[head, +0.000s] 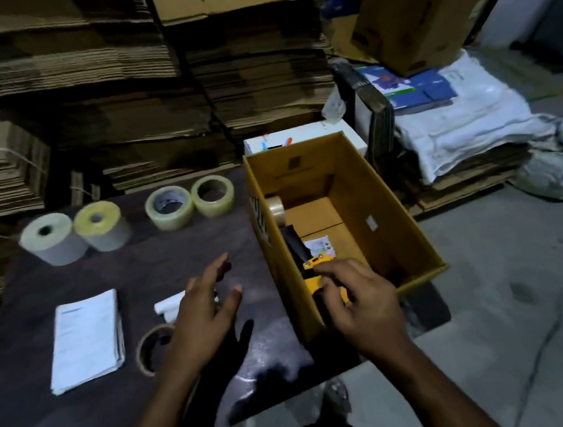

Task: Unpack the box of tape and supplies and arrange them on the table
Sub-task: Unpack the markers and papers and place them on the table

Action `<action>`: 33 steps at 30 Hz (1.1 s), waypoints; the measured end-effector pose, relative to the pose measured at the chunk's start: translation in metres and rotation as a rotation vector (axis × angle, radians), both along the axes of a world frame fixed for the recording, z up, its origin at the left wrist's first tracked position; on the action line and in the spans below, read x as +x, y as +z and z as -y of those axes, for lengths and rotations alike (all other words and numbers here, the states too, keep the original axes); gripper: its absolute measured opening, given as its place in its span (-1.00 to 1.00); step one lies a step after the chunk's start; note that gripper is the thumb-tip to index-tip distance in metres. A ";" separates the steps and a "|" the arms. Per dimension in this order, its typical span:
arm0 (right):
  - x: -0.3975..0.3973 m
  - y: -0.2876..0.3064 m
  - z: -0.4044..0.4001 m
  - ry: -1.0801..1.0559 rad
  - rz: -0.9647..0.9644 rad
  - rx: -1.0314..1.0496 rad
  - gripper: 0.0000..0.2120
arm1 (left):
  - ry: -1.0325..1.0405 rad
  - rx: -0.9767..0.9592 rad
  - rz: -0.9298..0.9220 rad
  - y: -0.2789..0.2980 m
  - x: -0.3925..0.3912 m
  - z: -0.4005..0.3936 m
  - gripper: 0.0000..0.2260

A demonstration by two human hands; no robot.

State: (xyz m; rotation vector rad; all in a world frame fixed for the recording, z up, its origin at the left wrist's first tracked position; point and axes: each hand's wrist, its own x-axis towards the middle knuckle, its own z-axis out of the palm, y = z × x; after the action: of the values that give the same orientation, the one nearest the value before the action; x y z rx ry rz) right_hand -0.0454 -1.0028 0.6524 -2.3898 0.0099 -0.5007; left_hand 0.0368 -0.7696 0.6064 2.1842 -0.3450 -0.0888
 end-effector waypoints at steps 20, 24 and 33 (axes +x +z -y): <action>0.031 0.002 0.147 -0.098 -0.529 -0.318 -0.20 | 0.042 0.159 -0.087 0.037 -0.021 0.101 -0.19; 0.035 -0.006 0.138 -0.082 -0.561 -0.142 -0.16 | 0.037 0.101 -0.158 0.039 -0.036 0.089 -0.20; 0.038 0.004 0.167 -0.081 -0.507 -0.178 -0.16 | 0.187 0.243 -0.071 0.038 -0.043 0.134 -0.24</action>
State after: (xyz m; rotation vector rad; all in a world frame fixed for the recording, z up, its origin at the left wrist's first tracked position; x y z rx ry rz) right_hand -0.0076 -1.1701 0.6563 -2.6372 0.2993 0.0834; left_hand -0.0061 -0.9033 0.6446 2.4360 -0.0918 -0.1084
